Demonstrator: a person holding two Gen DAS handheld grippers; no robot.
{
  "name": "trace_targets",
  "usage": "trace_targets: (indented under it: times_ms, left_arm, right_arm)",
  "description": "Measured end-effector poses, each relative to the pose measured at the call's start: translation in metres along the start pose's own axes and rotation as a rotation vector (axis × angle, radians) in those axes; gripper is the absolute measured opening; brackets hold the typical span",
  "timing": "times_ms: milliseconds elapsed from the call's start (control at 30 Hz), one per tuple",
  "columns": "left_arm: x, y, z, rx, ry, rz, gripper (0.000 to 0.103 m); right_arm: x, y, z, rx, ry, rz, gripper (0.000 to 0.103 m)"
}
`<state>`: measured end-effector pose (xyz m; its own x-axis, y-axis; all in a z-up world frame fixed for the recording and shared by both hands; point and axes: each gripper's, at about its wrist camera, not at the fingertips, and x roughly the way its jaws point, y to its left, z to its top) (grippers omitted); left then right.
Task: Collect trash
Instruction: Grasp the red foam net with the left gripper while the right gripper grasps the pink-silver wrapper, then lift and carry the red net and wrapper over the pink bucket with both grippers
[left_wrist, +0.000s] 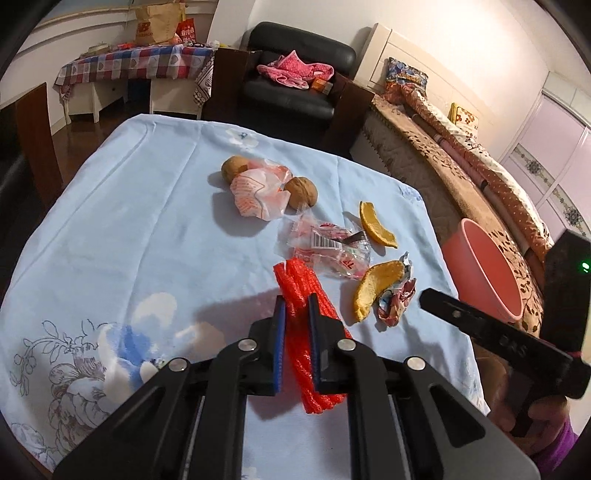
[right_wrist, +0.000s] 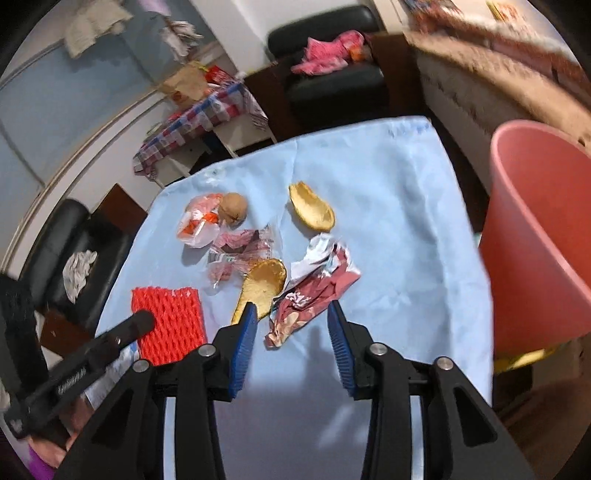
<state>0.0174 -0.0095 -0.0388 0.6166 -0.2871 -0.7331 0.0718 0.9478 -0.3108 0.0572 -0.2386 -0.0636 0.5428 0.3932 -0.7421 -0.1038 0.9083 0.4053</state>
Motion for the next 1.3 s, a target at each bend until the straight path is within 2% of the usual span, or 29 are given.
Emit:
trace_targets:
  times_ms: [67,267,333,367,400,433,467,600,833,1300]
  left_arm:
    - [0.000,0.003,0.000,-0.007,0.003,-0.008,0.011]
    - [-0.003,0.007,0.001,0.005,-0.006,-0.021,0.011]
    - [-0.003,0.009,0.001,0.005,-0.009,-0.026,0.011]
    - [-0.004,0.009,0.001,0.004,-0.010,-0.027,0.011]
    - [-0.004,0.010,0.001,0.003,-0.009,-0.029,0.011]
    - [-0.004,0.009,0.001,0.002,-0.009,-0.030,0.011]
    - [-0.004,0.009,0.001,0.002,-0.010,-0.031,0.011]
    - [-0.005,0.009,0.002,0.003,-0.010,-0.035,0.011]
    - [-0.009,0.002,0.004,0.010,-0.015,-0.036,0.011]
    - [-0.016,-0.025,0.014,0.037,-0.060,-0.049,0.011]
  right_arm:
    - [0.008,0.001,0.000,0.021,0.003,-0.017,0.051]
    - [0.031,0.014,-0.001,-0.012,0.017,-0.121,0.051]
    - [0.034,0.018,-0.002,-0.044,0.006,-0.150,0.049]
    - [0.035,0.020,-0.003,-0.058,0.005,-0.166,0.042]
    - [0.036,0.020,-0.003,-0.063,0.003,-0.175,0.040]
    - [0.036,0.019,-0.003,-0.061,0.003,-0.172,0.038]
    - [0.035,0.017,-0.002,-0.056,0.002,-0.166,0.030]
    - [0.031,0.014,-0.004,-0.066,0.006,-0.149,0.024]
    - [0.013,0.017,-0.015,-0.130,0.005,-0.136,0.022]
    - [-0.047,0.022,-0.022,-0.240,-0.127,-0.148,0.023]
